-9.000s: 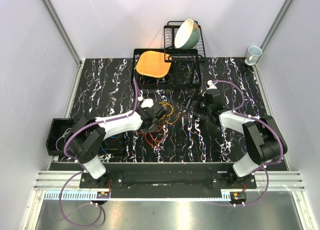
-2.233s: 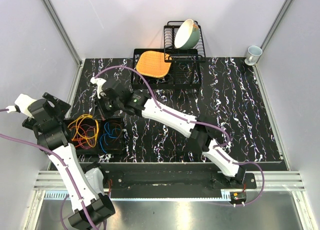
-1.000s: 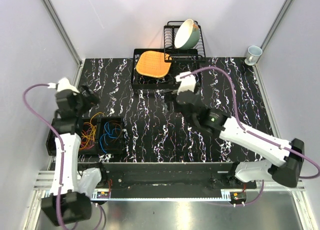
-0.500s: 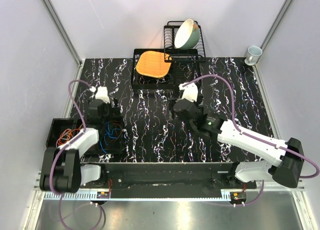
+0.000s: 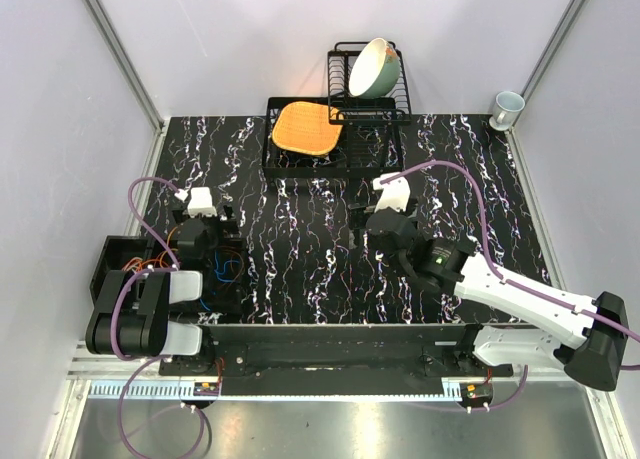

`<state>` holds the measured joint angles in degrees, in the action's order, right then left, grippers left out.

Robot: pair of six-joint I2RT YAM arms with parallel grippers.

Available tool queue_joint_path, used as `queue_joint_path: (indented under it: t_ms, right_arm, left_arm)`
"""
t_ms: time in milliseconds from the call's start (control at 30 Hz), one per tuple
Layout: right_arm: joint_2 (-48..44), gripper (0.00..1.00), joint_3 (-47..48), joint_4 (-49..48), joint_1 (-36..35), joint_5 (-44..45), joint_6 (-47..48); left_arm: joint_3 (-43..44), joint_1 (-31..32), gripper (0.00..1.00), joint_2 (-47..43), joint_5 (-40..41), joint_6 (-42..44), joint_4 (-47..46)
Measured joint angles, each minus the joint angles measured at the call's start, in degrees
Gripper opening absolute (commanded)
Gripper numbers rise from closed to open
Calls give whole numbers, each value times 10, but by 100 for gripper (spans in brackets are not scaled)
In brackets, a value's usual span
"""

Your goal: Untangle the cables

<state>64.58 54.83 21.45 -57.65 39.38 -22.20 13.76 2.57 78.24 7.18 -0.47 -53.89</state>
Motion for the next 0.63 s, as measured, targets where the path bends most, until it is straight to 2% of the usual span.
queue_joint_path:
  t_ms: [233,633]
  right_arm:
    - [0,100,-2,-12,0,0,5]
    - [-3,100,-14,-69,0,1,9]
  left_arm:
    - [0,0,99,0,-6,3,-32]
    - [0,0,99,0,-7,5,-33]
